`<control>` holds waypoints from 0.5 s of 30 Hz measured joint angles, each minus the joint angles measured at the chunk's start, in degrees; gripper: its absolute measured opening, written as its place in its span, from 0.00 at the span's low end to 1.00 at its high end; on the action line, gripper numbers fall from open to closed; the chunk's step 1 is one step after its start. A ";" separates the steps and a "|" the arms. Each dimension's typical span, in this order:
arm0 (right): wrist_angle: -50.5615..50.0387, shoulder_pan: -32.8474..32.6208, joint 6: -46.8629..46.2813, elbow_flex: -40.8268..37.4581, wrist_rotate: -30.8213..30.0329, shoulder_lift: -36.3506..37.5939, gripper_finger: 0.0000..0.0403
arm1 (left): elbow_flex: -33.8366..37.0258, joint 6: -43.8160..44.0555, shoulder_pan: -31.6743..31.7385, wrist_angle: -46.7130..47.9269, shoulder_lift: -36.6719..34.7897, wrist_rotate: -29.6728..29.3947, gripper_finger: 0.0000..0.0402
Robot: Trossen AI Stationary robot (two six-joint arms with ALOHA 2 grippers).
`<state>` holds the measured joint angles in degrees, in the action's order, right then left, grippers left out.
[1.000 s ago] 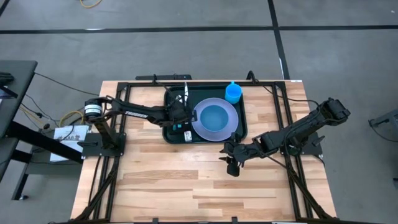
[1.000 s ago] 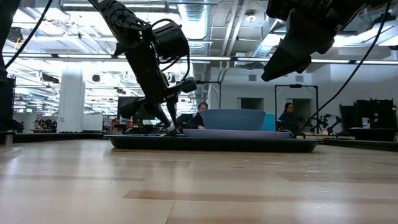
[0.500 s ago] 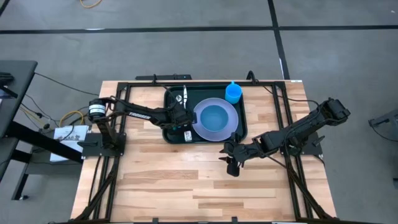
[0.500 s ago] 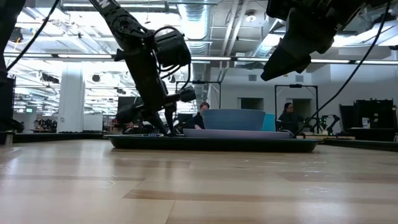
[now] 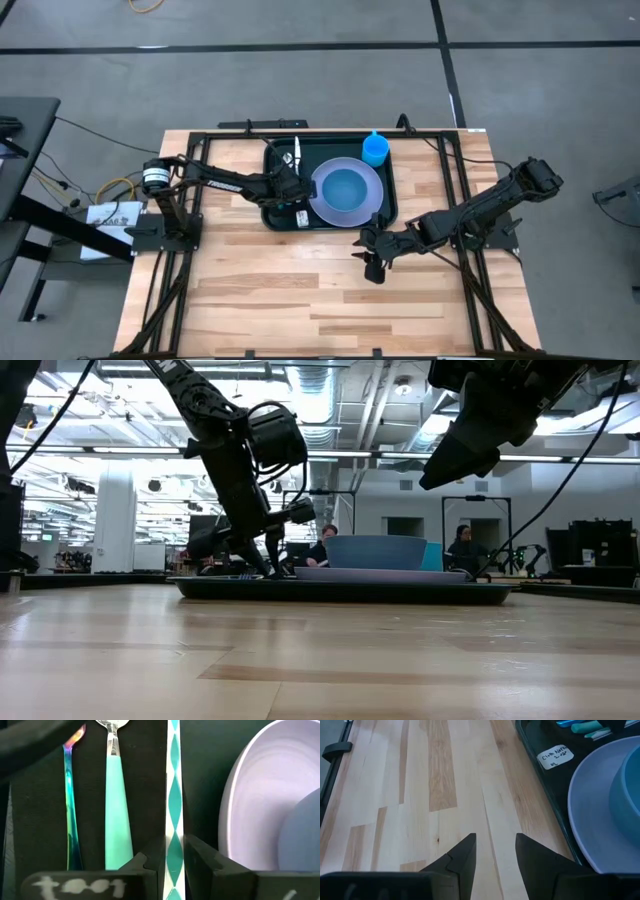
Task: Set up tray
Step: Put the light blue patterned knife on the black napkin to the right of the light blue spoon, then return to Home Position
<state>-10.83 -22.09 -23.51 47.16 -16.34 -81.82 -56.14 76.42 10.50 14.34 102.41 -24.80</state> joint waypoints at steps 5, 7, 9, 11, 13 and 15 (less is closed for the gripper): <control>0.00 0.00 0.00 0.00 0.00 0.00 0.32 | 0.00 -0.02 0.02 -0.01 0.00 0.02 0.17; 0.00 0.00 0.00 0.00 0.00 0.00 0.32 | 0.00 -0.02 0.02 -0.03 -0.02 -0.04 0.19; 0.00 0.00 0.00 0.00 0.00 0.00 0.32 | 0.00 -0.03 0.02 -0.05 -0.02 -0.04 0.21; 0.00 0.00 0.00 0.00 0.00 0.00 0.32 | 0.00 -0.14 0.02 -0.08 -0.02 -0.04 0.22; 0.00 0.00 0.00 0.00 0.00 0.00 0.32 | 0.00 -0.20 0.02 -0.08 -0.02 -0.04 0.23; 0.00 0.00 0.00 0.00 0.00 0.00 0.32 | 0.00 -0.20 0.02 -0.10 -0.02 -0.04 0.23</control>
<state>-10.83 -22.09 -23.51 47.16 -16.34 -81.82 -56.14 76.23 10.52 14.24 102.39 -24.84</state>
